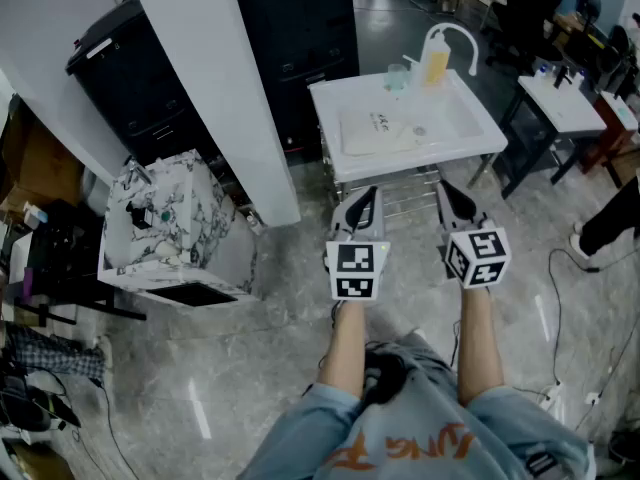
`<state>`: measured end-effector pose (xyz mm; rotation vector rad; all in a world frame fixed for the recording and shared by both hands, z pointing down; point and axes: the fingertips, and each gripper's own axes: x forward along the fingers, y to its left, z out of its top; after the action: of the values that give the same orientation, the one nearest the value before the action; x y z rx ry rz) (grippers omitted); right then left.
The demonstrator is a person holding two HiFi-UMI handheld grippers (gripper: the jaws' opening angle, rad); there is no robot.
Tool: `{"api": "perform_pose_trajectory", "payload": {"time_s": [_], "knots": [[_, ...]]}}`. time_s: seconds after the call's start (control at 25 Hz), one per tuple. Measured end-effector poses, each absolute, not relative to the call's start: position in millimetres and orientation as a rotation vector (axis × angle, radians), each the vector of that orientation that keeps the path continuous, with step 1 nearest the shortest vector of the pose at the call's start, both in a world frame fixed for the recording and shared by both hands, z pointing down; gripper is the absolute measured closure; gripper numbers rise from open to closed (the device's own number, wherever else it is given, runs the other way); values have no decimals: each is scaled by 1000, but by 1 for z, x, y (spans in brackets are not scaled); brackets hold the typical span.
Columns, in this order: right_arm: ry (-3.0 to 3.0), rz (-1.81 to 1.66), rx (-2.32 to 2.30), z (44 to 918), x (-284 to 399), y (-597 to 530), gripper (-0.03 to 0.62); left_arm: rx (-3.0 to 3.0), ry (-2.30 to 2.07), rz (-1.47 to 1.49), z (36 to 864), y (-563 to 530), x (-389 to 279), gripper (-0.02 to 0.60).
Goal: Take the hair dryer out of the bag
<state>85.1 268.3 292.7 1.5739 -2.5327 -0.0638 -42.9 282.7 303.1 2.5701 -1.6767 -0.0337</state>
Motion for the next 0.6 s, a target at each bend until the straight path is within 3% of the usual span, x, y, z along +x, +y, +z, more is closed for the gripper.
{"api": "perform_pose_trajectory", "payload": {"time_s": [0.6], "knots": [[-2499, -71, 1660, 283, 97, 265, 594, 2524, -1640, -73, 312, 259, -52, 580]]}}
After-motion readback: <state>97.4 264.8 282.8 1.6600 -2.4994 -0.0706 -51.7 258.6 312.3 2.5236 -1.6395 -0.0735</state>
